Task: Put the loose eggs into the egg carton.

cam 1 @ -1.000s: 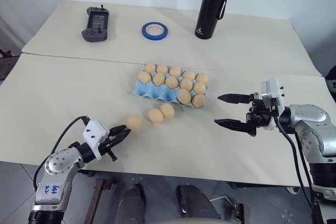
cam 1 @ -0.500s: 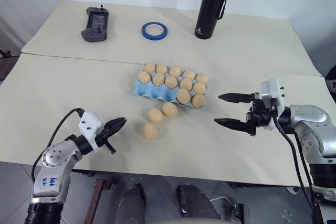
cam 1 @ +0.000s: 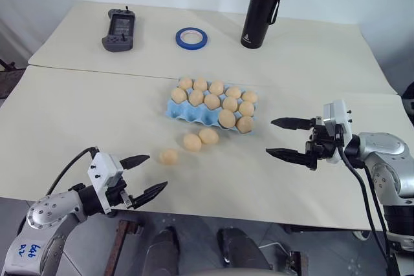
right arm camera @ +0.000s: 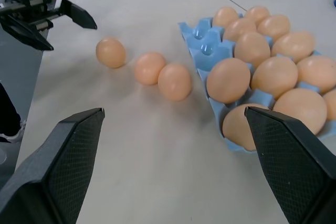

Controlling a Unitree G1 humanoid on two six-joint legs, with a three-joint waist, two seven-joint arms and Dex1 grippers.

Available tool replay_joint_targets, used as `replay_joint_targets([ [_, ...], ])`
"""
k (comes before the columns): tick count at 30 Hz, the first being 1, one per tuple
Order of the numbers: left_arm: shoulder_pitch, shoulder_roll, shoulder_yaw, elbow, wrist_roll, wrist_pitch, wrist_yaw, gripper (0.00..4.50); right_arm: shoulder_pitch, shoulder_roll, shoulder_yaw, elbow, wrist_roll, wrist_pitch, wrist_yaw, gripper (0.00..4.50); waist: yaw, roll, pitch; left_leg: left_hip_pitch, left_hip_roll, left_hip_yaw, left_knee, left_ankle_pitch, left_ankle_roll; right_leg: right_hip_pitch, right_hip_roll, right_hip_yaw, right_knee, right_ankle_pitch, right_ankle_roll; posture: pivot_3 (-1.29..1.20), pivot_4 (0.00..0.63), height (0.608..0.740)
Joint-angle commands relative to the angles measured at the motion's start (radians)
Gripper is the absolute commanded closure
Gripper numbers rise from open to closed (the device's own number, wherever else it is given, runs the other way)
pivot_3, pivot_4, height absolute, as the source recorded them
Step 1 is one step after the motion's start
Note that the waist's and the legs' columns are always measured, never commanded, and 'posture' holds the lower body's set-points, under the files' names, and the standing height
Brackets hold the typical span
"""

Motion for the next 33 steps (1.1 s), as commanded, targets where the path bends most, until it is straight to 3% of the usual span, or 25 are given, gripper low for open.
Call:
replay_joint_targets([
  [1,-0.036,-0.025,0.014,-0.035,0.031,-0.040,0.059,0.03,-0.015,-0.014,-0.021,-0.018,0.011,-0.004,0.005,0.00,0.000,0.000,0.000,0.000,0.000,0.000,0.000,0.000,0.000,0.000,0.000,0.000,0.000,-0.001,-0.002,0.00,0.150,0.740],
  [10,-0.206,-0.095,-0.124,0.158,0.217,-0.137,0.163,0.03,-0.039,-0.006,0.004,0.001,-0.007,-0.007,0.004,0.00,0.001,0.001,-0.001,-0.001,-0.001,0.001,0.000,-0.001,0.001,0.001,-0.001,0.001,-0.003,0.002,0.004,0.00,0.150,0.740],
  [17,-0.255,-0.124,-0.182,0.154,0.204,-0.139,0.138,0.03,-0.036,-0.008,-0.008,-0.014,-0.007,-0.004,-0.009,0.00,0.001,0.001,-0.001,-0.001,-0.001,0.001,0.000,-0.002,-0.001,0.000,0.002,-0.001,-0.002,0.002,0.005,0.00,0.150,0.740],
  [26,-0.198,-0.090,-0.077,0.065,0.140,-0.088,0.134,0.03,-0.012,-0.012,-0.015,-0.030,-0.003,0.001,-0.023,0.00,-0.001,0.001,0.000,0.000,-0.001,0.001,0.002,-0.002,-0.001,0.000,0.002,0.000,0.000,0.002,0.006,0.00,0.150,0.740],
  [33,-0.022,-0.001,0.180,-0.141,-0.131,0.094,0.081,0.03,-0.007,-0.011,-0.013,-0.033,0.006,0.011,-0.020,0.00,-0.002,0.001,0.000,0.000,0.002,0.000,0.002,-0.002,-0.001,0.000,0.002,-0.001,0.001,0.002,0.006,0.00,0.150,0.740],
])
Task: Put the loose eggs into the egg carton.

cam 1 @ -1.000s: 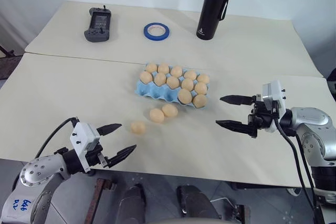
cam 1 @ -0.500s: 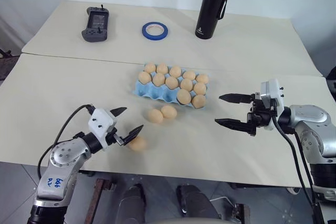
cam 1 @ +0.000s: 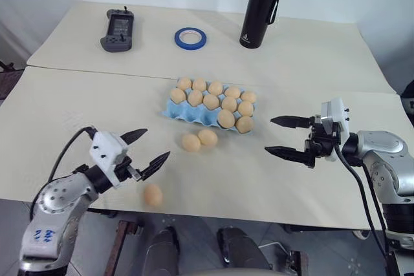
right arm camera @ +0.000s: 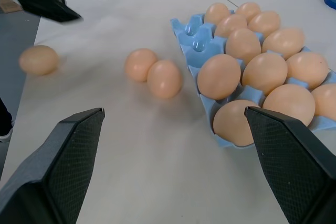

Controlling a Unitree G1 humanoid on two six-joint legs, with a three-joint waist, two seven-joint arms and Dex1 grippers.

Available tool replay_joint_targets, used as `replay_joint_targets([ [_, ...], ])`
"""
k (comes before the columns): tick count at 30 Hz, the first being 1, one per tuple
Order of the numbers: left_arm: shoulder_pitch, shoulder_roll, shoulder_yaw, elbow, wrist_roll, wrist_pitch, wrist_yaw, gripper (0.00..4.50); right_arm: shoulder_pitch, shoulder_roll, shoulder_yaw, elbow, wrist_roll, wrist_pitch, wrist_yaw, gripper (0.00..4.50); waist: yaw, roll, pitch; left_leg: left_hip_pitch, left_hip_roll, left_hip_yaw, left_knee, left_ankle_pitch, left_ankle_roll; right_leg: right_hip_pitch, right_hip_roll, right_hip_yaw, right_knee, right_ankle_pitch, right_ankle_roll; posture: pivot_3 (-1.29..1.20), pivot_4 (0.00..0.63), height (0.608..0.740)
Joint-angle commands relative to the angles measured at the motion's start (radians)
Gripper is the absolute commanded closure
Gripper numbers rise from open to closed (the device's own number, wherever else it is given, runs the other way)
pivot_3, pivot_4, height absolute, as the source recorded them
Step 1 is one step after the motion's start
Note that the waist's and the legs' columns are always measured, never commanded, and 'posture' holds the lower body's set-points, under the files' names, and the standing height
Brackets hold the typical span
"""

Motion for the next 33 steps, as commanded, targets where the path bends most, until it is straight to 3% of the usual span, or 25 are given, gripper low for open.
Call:
replay_joint_targets([
  [1,0.106,0.053,0.172,-0.089,-0.111,0.039,-0.065,0.03,0.004,-0.010,-0.022,-0.027,0.020,0.006,0.005,0.00,-0.002,0.000,0.000,0.000,0.000,0.000,0.000,0.000,0.000,0.000,0.000,0.000,0.000,0.000,-0.001,0.00,0.150,0.740],
  [4,0.207,0.062,0.274,-0.133,-0.161,0.044,-0.093,0.03,-0.004,-0.007,-0.016,-0.016,0.017,0.006,0.012,0.00,-0.002,0.000,0.000,0.000,-0.001,0.000,0.000,0.000,0.000,0.000,0.000,0.000,0.000,-0.002,-0.002,0.00,0.150,0.740],
  [8,0.369,0.011,0.283,-0.216,-0.173,0.033,-0.107,0.03,-0.017,0.002,-0.002,-0.006,0.014,0.008,0.018,0.00,-0.002,0.001,0.000,0.000,-0.001,0.000,0.000,-0.001,0.001,0.001,-0.003,0.001,-0.004,-0.007,-0.013,0.00,0.150,0.740],
  [15,0.599,-0.125,0.126,-0.282,0.006,-0.046,-0.054,0.03,-0.028,-0.002,0.012,0.008,0.008,0.013,0.039,0.00,-0.001,0.000,0.000,-0.001,-0.003,0.001,0.000,-0.004,0.005,0.005,-0.004,0.003,-0.014,-0.008,-0.015,0.00,0.150,0.740],
  [21,0.537,-0.216,0.029,-0.125,0.202,-0.111,0.101,0.03,-0.068,-0.008,0.033,0.034,-0.002,0.016,0.060,0.00,-0.002,0.002,-0.001,0.000,-0.003,0.000,0.000,-0.005,0.004,0.006,-0.004,0.010,-0.016,-0.009,-0.018,0.00,0.150,0.740],
  [24,0.493,-0.220,-0.028,-0.064,0.238,-0.091,0.136,0.59,-0.091,-0.007,0.034,0.043,-0.007,0.019,0.058,0.00,-0.002,0.004,-0.002,0.001,-0.003,0.000,0.000,-0.005,0.005,0.007,-0.004,0.013,-0.017,-0.009,-0.018,0.00,0.150,0.740],
  [33,0.440,-0.274,-0.085,0.059,0.282,-0.076,0.225,3.35,-0.101,-0.024,0.024,0.038,-0.012,0.032,0.058,0.00,0.000,0.025,-0.014,0.016,-0.003,0.013,0.000,-0.018,0.012,0.022,-0.005,0.020,-0.029,-0.008,-0.013,0.00,0.150,0.740],
])
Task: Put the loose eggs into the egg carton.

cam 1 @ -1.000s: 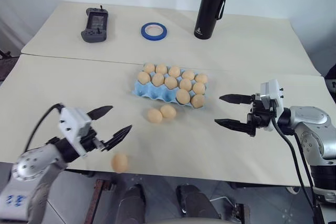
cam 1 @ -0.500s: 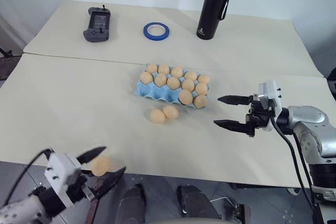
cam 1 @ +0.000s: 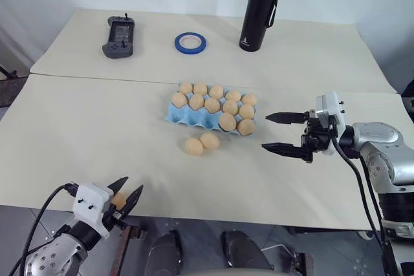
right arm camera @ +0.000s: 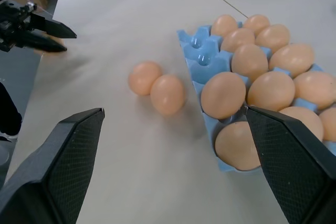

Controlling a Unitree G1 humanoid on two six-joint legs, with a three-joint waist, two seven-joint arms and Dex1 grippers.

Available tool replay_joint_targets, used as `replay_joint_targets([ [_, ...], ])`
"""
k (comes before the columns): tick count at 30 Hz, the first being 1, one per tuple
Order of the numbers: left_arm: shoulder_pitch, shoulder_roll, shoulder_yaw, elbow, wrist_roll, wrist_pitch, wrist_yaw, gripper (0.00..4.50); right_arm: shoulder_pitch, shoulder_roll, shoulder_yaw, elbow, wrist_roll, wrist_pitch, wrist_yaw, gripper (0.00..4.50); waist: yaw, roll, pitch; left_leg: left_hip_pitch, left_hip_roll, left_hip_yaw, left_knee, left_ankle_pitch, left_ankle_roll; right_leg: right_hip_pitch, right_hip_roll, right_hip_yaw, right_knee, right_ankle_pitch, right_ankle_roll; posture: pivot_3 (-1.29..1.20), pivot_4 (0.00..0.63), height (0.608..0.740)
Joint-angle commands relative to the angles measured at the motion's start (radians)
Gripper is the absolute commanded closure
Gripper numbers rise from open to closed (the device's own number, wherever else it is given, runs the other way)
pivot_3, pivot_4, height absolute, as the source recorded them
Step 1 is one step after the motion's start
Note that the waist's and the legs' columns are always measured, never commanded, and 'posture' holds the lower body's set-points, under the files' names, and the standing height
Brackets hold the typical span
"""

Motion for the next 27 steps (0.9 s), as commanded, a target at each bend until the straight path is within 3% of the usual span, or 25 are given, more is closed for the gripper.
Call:
replay_joint_targets([
  [1,0.029,-0.018,-0.042,0.092,0.022,0.072,0.028,3.63,-0.009,-0.020,-0.017,-0.021,0.008,0.006,0.006,0.00,0.001,0.001,0.000,0.000,0.000,0.000,0.001,0.000,0.000,0.000,0.000,0.001,0.000,0.000,0.001,0.00,0.150,0.740],
  [4,0.016,-0.042,-0.026,0.129,0.034,0.020,0.056,4.49,-0.009,-0.022,-0.018,-0.022,0.005,0.009,0.005,0.00,-0.002,0.004,-0.003,0.001,0.000,0.001,0.001,0.000,0.000,0.001,0.001,0.003,0.000,0.000,0.001,0.00,0.150,0.740],
  [14,0.001,-0.057,-0.029,0.181,0.071,-0.054,0.091,4.49,-0.033,-0.013,-0.006,-0.003,-0.011,0.007,0.005,0.00,-0.010,0.010,-0.006,0.005,-0.001,0.003,0.002,-0.002,-0.003,0.002,0.001,0.012,0.000,0.001,0.002,0.00,0.150,0.740],
  [17,-0.009,-0.056,-0.028,0.195,0.076,-0.073,0.095,4.49,-0.036,-0.013,-0.004,0.000,-0.012,0.006,0.006,0.00,-0.014,0.009,-0.005,0.012,0.000,0.003,0.002,-0.003,-0.003,0.010,0.001,0.013,-0.001,0.000,0.001,0.00,0.150,0.740],
  [19,-0.028,-0.058,-0.022,0.218,0.078,-0.093,0.101,4.49,-0.037,-0.012,-0.002,0.002,-0.014,0.005,0.005,0.00,-0.022,0.009,-0.005,0.018,0.000,0.002,0.001,-0.004,-0.003,0.013,0.000,0.014,-0.006,-0.001,-0.001,0.00,0.150,0.740],
  [27,-0.155,-0.043,-0.007,0.347,0.088,-0.175,0.100,4.49,-0.041,-0.009,0.000,0.003,-0.016,0.003,0.001,0.00,-0.029,0.010,-0.006,0.017,-0.001,0.006,-0.001,-0.005,-0.002,0.015,-0.008,0.011,-0.012,0.002,-0.006,0.00,0.150,0.740],
])
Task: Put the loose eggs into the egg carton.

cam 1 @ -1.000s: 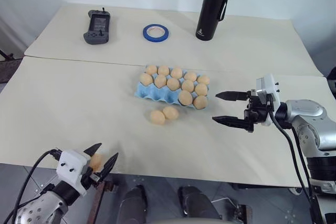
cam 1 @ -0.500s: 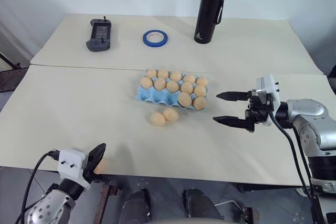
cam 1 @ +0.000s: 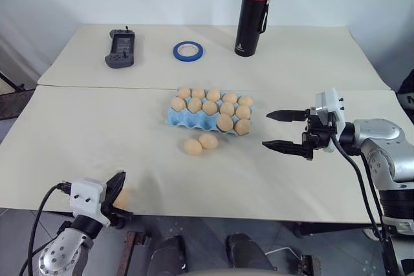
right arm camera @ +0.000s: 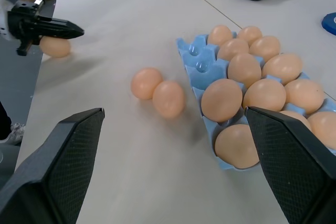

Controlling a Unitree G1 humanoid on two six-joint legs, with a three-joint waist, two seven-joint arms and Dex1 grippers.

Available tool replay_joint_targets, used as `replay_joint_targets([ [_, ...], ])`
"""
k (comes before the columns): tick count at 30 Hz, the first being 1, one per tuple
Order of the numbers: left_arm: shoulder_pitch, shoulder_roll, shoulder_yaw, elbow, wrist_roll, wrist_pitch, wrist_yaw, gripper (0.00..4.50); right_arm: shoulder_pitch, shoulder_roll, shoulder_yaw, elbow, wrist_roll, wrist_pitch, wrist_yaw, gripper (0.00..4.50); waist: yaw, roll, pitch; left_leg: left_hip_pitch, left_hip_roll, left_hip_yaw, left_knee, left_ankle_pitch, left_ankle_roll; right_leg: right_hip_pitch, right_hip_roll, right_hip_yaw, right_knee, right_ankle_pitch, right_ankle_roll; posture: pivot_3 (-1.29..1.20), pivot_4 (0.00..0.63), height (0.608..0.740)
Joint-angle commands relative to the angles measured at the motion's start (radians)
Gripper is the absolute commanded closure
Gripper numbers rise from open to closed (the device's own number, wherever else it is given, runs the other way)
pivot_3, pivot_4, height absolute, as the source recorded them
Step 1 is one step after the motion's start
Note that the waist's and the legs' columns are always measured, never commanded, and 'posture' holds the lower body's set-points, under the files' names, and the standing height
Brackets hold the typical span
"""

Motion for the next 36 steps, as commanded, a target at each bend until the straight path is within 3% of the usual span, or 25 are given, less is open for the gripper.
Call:
replay_joint_targets([
  [1,-0.039,0.010,-0.010,0.146,0.043,-0.002,0.013,4.49,-0.016,-0.007,-0.004,-0.006,-0.005,-0.009,0.002,0.00,0.000,0.000,0.000,0.000,0.000,0.002,-0.001,0.000,0.000,0.000,-0.002,-0.001,0.000,0.000,0.000,0.00,0.150,0.740],
  [8,-0.218,0.055,-0.002,0.305,0.057,-0.090,0.001,4.49,-0.018,0.001,-0.004,-0.004,-0.011,-0.015,0.000,0.00,0.002,0.002,-0.001,-0.002,-0.002,0.008,-0.002,0.001,0.002,0.000,-0.008,-0.003,-0.001,0.000,0.000,0.00,0.150,0.740],
  [9,-0.242,0.061,-0.002,0.327,0.060,-0.101,0.000,4.49,-0.020,0.002,-0.003,-0.002,-0.012,-0.016,0.001,0.00,0.002,-0.003,0.000,-0.003,-0.001,0.008,-0.002,0.001,0.003,0.000,-0.008,-0.003,-0.001,0.000,0.000,0.00,0.150,0.740],
  [14,-0.406,0.100,-0.006,0.477,0.069,-0.166,-0.021,4.49,-0.033,0.013,0.006,0.013,-0.020,-0.026,0.003,0.00,0.022,-0.006,-0.001,-0.017,-0.001,0.012,-0.001,0.004,0.008,-0.008,-0.011,-0.020,-0.001,0.003,0.005,0.00,0.150,0.740],
  [17,-0.490,0.124,-0.013,0.544,0.076,-0.194,-0.032,4.49,-0.040,0.018,0.012,0.021,-0.024,-0.034,0.004,0.00,0.036,-0.006,0.000,-0.020,0.002,0.014,-0.002,0.003,0.006,-0.015,-0.014,-0.034,0.001,0.014,0.025,0.00,0.150,0.740],
  [18,-0.510,0.130,-0.013,0.559,0.076,-0.200,-0.035,4.49,-0.042,0.018,0.013,0.023,-0.025,-0.036,0.003,0.00,0.038,-0.006,0.000,-0.022,0.003,0.015,-0.003,0.003,0.005,-0.018,-0.014,-0.035,0.002,0.014,0.026,0.00,0.150,0.740],
  [25,-0.547,0.170,0.028,0.477,-0.018,-0.101,-0.081,4.49,-0.029,0.015,0.001,0.008,-0.022,-0.035,-0.004,0.00,0.048,-0.007,0.000,-0.023,0.013,0.024,-0.001,-0.002,-0.003,-0.026,-0.009,-0.047,0.004,0.014,0.028,0.00,0.150,0.740],
  [29,-0.522,0.239,0.077,0.363,-0.093,0.026,-0.120,3.63,-0.019,0.016,0.000,0.004,-0.021,-0.034,-0.009,0.00,0.048,-0.014,0.004,-0.024,0.019,0.028,0.003,-0.004,-0.010,-0.034,-0.004,-0.047,0.015,0.007,0.029,0.00,0.150,0.740],
  [36,-0.525,0.293,0.153,0.208,-0.173,0.181,-0.101,1.39,-0.028,0.031,0.011,0.013,-0.025,-0.038,-0.017,0.00,0.045,-0.015,0.005,-0.024,0.019,0.038,0.006,-0.003,-0.010,-0.036,-0.003,-0.044,0.019,0.006,0.029,0.00,0.150,0.740],
])
